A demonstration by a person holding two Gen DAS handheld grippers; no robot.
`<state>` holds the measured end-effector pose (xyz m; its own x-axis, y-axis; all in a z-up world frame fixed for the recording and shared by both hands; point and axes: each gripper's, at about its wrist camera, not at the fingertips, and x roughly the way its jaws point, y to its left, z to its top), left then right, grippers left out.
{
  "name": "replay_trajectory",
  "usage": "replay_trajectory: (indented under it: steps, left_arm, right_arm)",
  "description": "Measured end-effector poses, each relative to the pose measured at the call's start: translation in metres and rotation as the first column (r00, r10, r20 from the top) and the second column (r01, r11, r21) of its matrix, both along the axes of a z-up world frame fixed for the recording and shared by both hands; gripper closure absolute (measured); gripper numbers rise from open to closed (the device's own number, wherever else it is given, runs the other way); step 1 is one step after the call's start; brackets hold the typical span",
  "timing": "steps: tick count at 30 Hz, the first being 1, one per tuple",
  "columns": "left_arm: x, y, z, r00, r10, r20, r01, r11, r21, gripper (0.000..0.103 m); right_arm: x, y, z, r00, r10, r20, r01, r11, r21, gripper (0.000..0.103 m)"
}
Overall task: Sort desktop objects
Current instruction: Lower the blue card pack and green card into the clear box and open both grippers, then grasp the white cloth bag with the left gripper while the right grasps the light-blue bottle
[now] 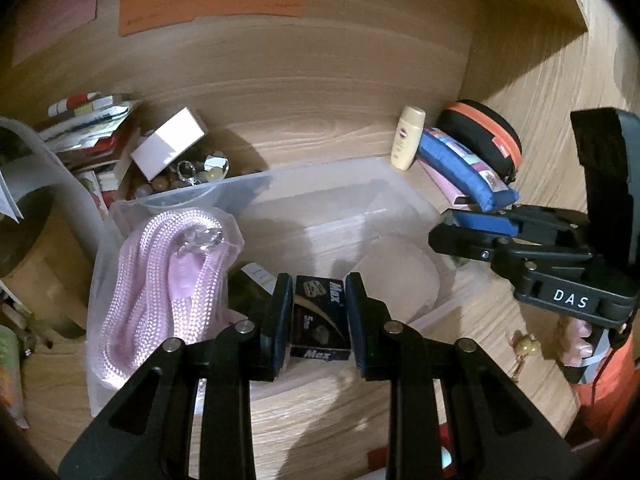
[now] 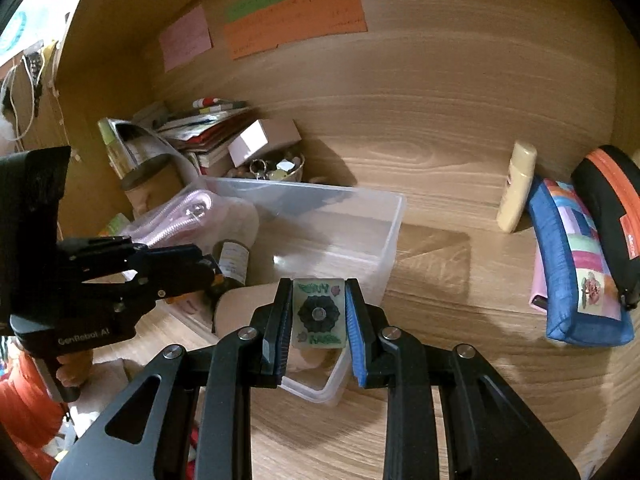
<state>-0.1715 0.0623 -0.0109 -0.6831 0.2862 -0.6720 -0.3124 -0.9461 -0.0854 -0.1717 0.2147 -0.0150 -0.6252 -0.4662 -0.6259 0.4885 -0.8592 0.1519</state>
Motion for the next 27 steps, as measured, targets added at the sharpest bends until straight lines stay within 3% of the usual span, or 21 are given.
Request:
replay_trajectory:
  steps: [9,13,16,20,23,27]
  left_arm:
    - [0.004,0.005,-0.001,1.000,0.009,-0.026,-0.010,0.999,-0.032,0.076]
    - [0.006,0.004,0.000,0.999,0.019,-0.043,-0.020,0.999,-0.039,0.064]
    - [0.009,0.001,0.005,0.998,0.025,-0.060,-0.027,0.999,-0.035,0.062]
    - [0.014,-0.001,0.014,0.999,0.011,-0.052,-0.011,1.000,-0.005,0.047]
    - [0.023,-0.007,0.022,0.999,0.015,-0.046,-0.015,1.000,-0.001,0.047]
    - [0.039,-0.022,0.032,0.999,0.032,-0.042,-0.032,0.999,0.006,0.036]
  right_arm:
    - [0.008,-0.005,0.001,0.999,0.005,-0.047,-0.004,0.999,0.035,0.080]
    - [0.010,-0.007,0.002,0.999,0.009,-0.052,-0.007,0.999,0.037,0.078]
    - [0.012,-0.008,0.004,0.998,0.012,-0.059,-0.010,0.999,0.035,0.068]
    - [0.014,-0.008,0.006,0.998,0.043,-0.055,-0.043,0.999,0.010,0.059]
    - [0.017,-0.011,0.007,0.996,0.057,-0.063,-0.056,0.998,0.018,0.047]
    - [0.021,-0.015,0.008,0.995,0.057,-0.083,-0.054,0.998,0.045,0.046]
